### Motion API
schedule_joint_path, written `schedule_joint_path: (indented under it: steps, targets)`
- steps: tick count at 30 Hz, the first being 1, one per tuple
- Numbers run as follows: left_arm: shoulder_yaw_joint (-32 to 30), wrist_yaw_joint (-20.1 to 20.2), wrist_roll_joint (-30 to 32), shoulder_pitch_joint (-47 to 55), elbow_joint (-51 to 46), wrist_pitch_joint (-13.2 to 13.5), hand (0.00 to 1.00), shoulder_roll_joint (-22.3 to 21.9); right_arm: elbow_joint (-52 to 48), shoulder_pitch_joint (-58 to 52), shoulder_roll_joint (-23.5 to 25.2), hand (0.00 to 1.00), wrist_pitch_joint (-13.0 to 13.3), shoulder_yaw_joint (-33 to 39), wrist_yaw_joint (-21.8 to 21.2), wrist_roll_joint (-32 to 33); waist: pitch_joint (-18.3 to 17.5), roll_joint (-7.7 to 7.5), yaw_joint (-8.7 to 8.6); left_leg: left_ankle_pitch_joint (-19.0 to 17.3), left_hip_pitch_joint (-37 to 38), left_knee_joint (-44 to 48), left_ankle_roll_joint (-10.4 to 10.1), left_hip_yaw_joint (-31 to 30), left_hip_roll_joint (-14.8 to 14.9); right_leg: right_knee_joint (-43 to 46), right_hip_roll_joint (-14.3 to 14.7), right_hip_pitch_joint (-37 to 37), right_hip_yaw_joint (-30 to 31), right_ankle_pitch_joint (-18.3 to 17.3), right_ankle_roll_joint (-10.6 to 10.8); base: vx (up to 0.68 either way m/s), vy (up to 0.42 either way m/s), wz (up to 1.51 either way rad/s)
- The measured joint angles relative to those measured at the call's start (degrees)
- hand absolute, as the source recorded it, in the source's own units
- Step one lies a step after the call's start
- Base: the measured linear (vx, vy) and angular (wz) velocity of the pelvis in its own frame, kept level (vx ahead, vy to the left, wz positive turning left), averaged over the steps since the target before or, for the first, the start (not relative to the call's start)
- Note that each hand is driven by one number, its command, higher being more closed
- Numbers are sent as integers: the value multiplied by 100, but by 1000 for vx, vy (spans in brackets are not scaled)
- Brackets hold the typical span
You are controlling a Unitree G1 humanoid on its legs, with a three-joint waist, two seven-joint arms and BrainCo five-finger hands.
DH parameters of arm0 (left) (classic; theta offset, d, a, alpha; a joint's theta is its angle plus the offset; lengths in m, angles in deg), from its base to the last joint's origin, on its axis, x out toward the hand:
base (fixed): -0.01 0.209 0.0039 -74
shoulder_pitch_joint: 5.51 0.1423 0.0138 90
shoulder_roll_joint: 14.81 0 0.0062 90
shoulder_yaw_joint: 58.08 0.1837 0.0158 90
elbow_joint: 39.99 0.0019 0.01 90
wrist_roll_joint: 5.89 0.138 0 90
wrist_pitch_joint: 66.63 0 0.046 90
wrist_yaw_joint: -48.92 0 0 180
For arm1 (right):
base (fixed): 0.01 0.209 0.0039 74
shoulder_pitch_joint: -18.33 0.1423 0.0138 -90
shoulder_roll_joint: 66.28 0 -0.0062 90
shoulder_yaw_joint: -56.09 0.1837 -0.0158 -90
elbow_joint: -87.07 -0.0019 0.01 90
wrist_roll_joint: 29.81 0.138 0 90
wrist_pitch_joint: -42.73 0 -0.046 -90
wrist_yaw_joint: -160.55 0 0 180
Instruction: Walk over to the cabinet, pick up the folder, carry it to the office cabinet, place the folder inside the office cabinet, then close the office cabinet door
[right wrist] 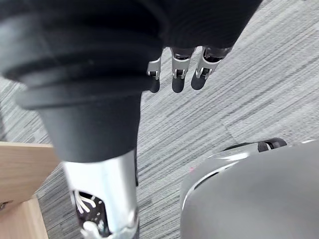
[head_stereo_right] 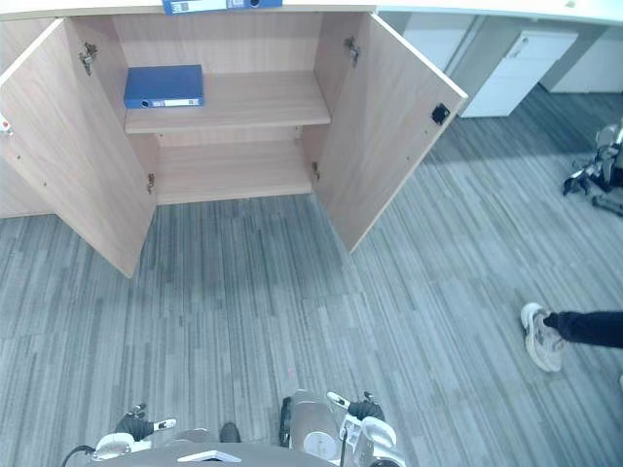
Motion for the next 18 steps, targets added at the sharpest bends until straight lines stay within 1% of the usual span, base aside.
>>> schedule_joint_path:
  steps: [2,3,4,5,6,7,8,9,10,11,12,13,14,15,16,17,18]
  targets:
    - [-37,-2,-2,-20,1,1,0,-16,-66,11,15,0,13,-4,-2,6,12,19,-58,-59,152,-130,-77,-107,94,-513,58,-163,-160,-22,1,304,-93,31]
    - [-36,-3,-1,-41,2,0,0,-35,-64,49,0,0,41,-3,2,5,30,51,-122,-102,248,-221,-153,-159,188,-1080,132,-255,-212,131,-97,386,-136,34]
    - [-35,1,3,-74,0,2,0,-46,-64,51,-17,0,57,-3,6,0,32,61,-177,-167,305,-278,-267,-247,229,-1714,217,-297,-185,441,-146,347,-136,40]
    - [-37,1,3,-89,5,3,0,-46,-62,26,-25,0,57,-2,6,2,35,52,-201,-202,343,-318,-327,-303,229,-1967,237,-308,-151,603,-166,396,-174,47]
    - [-38,4,5,-64,9,4,0,-66,-60,-38,-40,0,60,18,8,13,34,41,-218,-288,476,-357,-457,-367,229,-2115,236,-307,-40,764,-235,451,-218,60]
    - [-169,1,9,-70,12,9,0,-160,-57,-72,-99,0,55,52,7,6,7,100,-297,-416,691,-325,-642,-445,379,-1990,283,-211,-92,1173,-404,499,-233,51]
    - [-214,-4,9,-78,6,13,0,-233,-55,-60,-137,0,45,62,6,1,-10,210,-285,-430,644,-168,-701,-405,483,-1958,349,-194,-142,1124,-464,527,-255,34]
    - [-292,8,16,-123,-32,31,0,-362,-73,-52,-137,0,55,61,6,1,14,267,-249,-433,321,542,-782,-312,587,-1964,381,-119,-177,1003,-578,514,-264,10]
    - [-443,2,69,-186,-64,31,0,-510,-123,-49,-152,0,54,58,9,3,41,318,-243,-396,-215,1842,-803,-229,801,-2166,426,99,-165,959,-634,501,-260,10]
    - [-496,7,72,-198,-83,32,0,-570,-167,-47,-152,0,53,59,14,6,52,342,-248,-360,-482,2543,-796,-179,954,-2298,475,275,-162,958,-636,508,-238,3]
    - [-607,4,66,-188,-217,31,0,-660,-196,-69,-126,0,31,35,13,6,57,348,-224,-361,-788,3635,-797,-30,1280,-2507,583,692,-138,942,-661,486,-211,-8]
    - [-613,8,85,-192,-360,54,0,-693,-300,-126,-93,0,4,-27,12,5,80,341,-162,-369,-951,4356,-793,151,1585,-2631,658,1111,-85,892,-740,464,-198,-17]
    - [-621,3,88,-187,-422,66,0,-717,-323,-148,-65,0,4,-46,16,6,89,330,-125,-379,-1020,4605,-787,253,1696,-2704,685,1306,-41,856,-791,477,-185,-26]
    - [-655,-3,81,-195,-521,109,0,-758,-414,-150,-20,0,1,-144,18,9,98,290,-49,-397,-1286,4934,-770,437,1849,-2872,705,1600,67,769,-816,365,-111,-29]
    - [-655,-3,79,-211,-539,127,0,-772,-484,-145,2,0,-2,-174,18,11,88,278,-15,-400,-1458,4998,-766,513,1897,-2962,718,1693,145,720,-815,338,-82,-45]
    - [-656,-1,57,-213,-632,128,0,-799,-540,-133,42,0,-9,-181,15,24,47,337,39,-439,-1848,4957,-703,597,1949,-3125,748,1817,276,658,-808,219,11,-51]
    - [-723,1,56,-213,-655,128,0,-816,-544,-81,103,0,-20,-171,15,45,47,368,82,-500,-2132,4669,-671,688,1925,-3242,746,1966,408,658,-801,213,33,-53]
